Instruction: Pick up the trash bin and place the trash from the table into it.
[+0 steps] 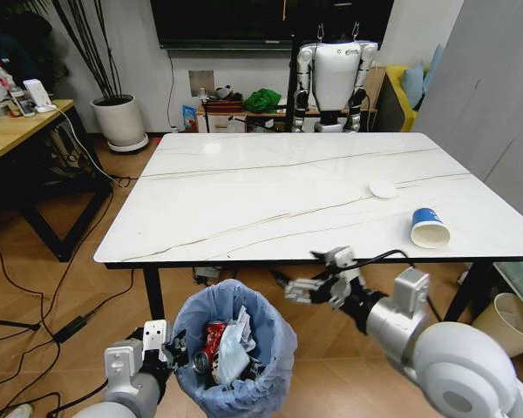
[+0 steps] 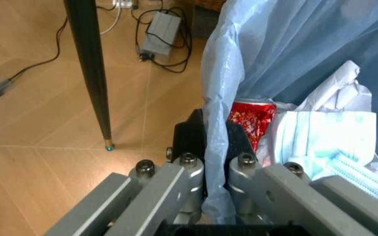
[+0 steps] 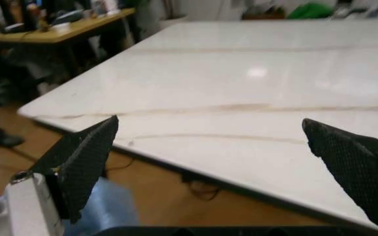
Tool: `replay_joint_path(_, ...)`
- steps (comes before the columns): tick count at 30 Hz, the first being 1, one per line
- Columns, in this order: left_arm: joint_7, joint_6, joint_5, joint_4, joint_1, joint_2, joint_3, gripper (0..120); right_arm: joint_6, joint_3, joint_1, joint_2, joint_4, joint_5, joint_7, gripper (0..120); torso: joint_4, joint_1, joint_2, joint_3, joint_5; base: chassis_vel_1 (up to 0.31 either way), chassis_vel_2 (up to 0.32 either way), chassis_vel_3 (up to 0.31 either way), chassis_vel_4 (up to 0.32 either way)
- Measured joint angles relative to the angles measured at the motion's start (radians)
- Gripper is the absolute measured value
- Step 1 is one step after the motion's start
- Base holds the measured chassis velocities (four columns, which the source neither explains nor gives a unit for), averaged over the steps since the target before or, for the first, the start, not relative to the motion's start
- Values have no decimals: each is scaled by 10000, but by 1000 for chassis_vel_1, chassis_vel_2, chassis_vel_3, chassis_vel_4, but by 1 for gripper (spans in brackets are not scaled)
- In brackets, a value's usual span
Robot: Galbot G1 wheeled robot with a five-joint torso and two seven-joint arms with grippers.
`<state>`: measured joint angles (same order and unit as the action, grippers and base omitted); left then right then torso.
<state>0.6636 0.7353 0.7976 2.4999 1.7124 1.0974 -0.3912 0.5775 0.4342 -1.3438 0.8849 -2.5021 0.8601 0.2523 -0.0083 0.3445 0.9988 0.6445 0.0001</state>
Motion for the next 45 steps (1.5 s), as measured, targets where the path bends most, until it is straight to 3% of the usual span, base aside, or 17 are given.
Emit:
replay_joint_path(2,-7,0,3,1,53,-14,-35,0,-268,908,-371,322,0,-989,-490,100,-1,0,0,0,0,0,0,0,0)
replay_joint_path(6,-16,0,6,8,130,-52,-64,0,-405,1922,-928,616,1,-1340,-721,100,-3,0,0,0,0,0,0,0,0)
replay_joint_path(11,-25,0,71,9,143,-106,-166,0,-599,2501,-1615,1079,6,-1717,-784,100,-2,0,0,0,-1,0,0,0,0)
replay_joint_path(18,-46,0,108,9,222,-218,-234,0,-496,2650,-2074,2215,13,-2299,-797,100,-2,0,0,0,0,0,0,0,0)
replay_joint_path(26,-70,1,118,9,243,-218,-228,0,-469,2779,-2210,3006,19,-2549,-908,100,-1,0,1,0,-2,0,0,0,0)
replay_joint_path(45,-166,1,240,10,81,-269,-148,0,-484,3147,-2326,3204,22,-2616,-1034,100,-1,0,1,0,2,-113,-119,108,118)
